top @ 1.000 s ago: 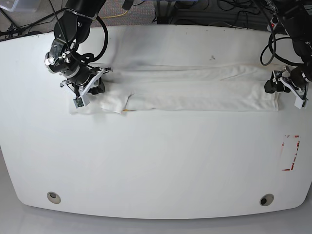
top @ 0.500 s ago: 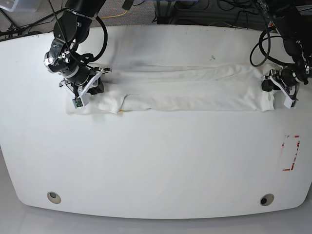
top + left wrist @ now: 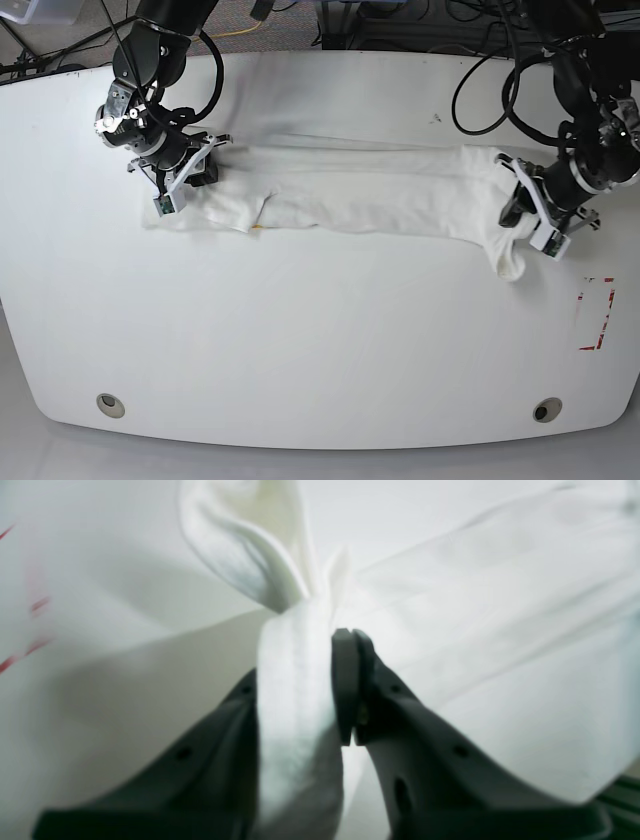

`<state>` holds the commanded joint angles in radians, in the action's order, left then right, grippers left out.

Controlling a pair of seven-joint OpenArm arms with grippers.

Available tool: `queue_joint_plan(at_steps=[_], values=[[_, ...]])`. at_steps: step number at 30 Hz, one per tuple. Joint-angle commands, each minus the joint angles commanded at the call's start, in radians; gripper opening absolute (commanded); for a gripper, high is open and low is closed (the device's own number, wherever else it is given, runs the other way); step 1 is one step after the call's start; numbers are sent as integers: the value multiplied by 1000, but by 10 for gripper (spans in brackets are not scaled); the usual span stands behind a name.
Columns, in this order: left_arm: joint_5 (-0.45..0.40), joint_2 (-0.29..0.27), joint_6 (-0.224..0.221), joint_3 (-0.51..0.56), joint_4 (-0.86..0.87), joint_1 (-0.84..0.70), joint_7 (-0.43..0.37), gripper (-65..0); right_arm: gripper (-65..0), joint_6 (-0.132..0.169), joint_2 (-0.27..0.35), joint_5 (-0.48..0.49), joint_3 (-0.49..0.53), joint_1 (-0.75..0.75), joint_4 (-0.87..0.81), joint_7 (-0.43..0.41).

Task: Fold the T-shirt properly
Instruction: 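Fold the strip's end with the left gripper toward the right gripper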

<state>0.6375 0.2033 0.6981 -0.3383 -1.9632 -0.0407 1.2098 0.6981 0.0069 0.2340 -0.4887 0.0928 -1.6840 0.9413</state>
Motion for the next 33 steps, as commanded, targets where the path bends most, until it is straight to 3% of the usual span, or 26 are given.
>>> queue_joint_plan(at_steps=[9,12,17,21,24,28,33], values=[[-8,-126,0,150,41,34,0,-581,-542,0,0,3,0,0,-3,0],[-60,-155,-7,183,51,35,0,-567,-542,0,0,3,0,0,-3,0],[-146,-160,-10,253,51,35,0,-388,-542,0,0,8,0,0,-3,0],[-155,-163,-10,296,49,60,-2,-304,-542,0,0,8,0,0,-5,0],[-157,-203,-12,338,44,77,-2,-294,-542,0,2,9,0,0,-20,0],[-153,-216,-8,353,18,106,-2,-293,-542,0,2,8,0,2,-86,21],[-189,-158,-10,296,25,140,-2,-297,-533,0,3,9,-12,-11,-209,118]])
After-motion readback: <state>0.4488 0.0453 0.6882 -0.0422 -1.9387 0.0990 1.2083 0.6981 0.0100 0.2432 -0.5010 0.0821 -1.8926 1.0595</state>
